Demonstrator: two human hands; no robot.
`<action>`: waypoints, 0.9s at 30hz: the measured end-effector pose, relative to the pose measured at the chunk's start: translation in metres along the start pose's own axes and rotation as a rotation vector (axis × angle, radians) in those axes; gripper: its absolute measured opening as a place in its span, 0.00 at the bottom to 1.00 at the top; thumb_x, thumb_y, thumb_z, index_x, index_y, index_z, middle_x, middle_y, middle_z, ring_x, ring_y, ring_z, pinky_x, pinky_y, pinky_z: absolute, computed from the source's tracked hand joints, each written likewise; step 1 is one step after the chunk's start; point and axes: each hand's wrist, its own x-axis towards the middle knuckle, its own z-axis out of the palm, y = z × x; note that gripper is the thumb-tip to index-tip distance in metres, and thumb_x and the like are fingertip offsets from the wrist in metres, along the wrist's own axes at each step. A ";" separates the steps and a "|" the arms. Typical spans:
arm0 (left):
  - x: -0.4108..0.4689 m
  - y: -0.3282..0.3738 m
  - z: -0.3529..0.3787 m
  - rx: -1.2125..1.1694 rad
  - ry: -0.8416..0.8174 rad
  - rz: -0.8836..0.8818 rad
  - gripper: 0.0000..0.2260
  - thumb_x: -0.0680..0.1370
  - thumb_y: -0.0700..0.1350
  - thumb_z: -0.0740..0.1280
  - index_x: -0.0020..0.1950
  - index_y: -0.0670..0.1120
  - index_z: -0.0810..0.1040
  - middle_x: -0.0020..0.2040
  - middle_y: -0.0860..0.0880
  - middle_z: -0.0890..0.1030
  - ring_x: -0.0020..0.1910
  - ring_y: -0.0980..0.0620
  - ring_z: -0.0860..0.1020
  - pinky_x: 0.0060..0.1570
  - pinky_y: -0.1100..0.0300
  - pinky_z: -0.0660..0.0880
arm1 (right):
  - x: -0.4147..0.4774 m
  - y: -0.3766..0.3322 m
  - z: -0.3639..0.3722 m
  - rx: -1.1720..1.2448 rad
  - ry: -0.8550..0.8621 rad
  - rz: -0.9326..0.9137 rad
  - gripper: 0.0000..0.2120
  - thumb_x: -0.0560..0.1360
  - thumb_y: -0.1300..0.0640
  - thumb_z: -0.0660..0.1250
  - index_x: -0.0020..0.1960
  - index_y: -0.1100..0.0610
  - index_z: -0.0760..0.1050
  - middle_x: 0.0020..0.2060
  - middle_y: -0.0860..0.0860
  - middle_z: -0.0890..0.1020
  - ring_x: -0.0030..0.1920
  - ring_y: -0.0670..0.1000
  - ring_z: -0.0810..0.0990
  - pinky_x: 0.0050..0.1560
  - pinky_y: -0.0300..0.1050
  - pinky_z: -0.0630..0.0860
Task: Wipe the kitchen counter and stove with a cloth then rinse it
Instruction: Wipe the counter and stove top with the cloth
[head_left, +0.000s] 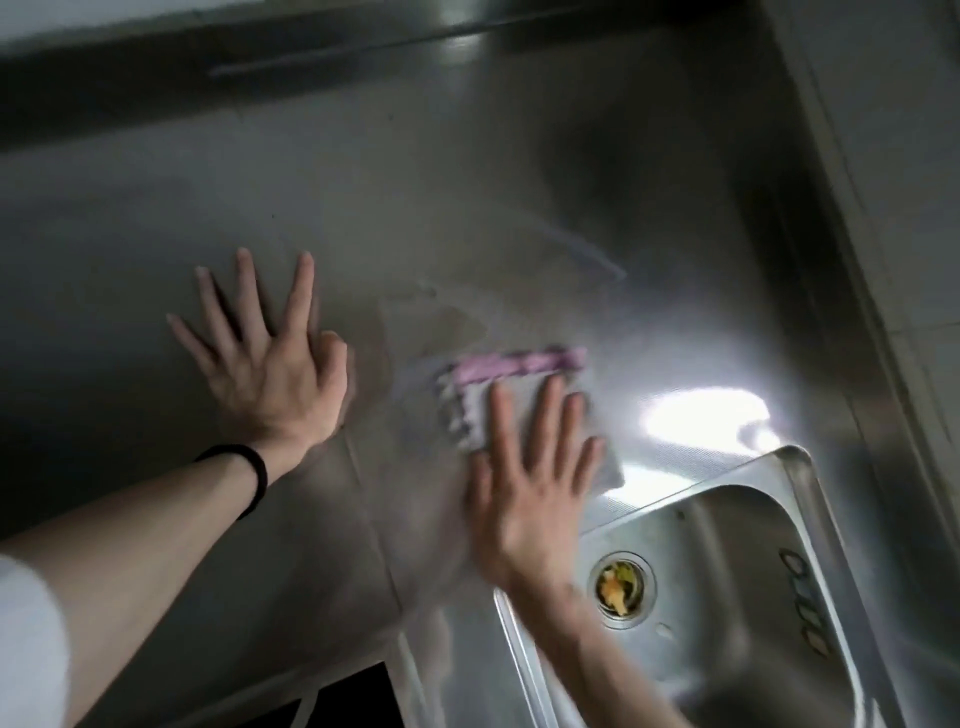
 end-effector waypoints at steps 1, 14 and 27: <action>0.000 0.001 -0.001 -0.001 -0.003 -0.003 0.34 0.77 0.57 0.53 0.85 0.60 0.55 0.86 0.42 0.51 0.84 0.31 0.49 0.77 0.25 0.45 | -0.018 -0.024 0.016 -0.013 -0.020 -0.087 0.31 0.84 0.41 0.52 0.85 0.42 0.49 0.85 0.57 0.46 0.84 0.62 0.41 0.81 0.65 0.40; 0.001 0.001 -0.001 0.029 -0.008 0.012 0.33 0.78 0.58 0.51 0.85 0.60 0.54 0.86 0.41 0.52 0.83 0.31 0.50 0.77 0.24 0.47 | 0.190 0.030 -0.048 0.008 0.017 -0.002 0.28 0.84 0.36 0.45 0.82 0.33 0.45 0.85 0.51 0.44 0.84 0.58 0.43 0.81 0.67 0.42; 0.002 0.002 -0.001 0.057 0.000 0.024 0.34 0.77 0.57 0.57 0.85 0.59 0.56 0.86 0.41 0.54 0.83 0.31 0.52 0.76 0.24 0.49 | 0.027 -0.036 0.011 -0.097 -0.071 -0.308 0.30 0.84 0.41 0.52 0.84 0.38 0.49 0.85 0.54 0.48 0.84 0.59 0.44 0.79 0.64 0.47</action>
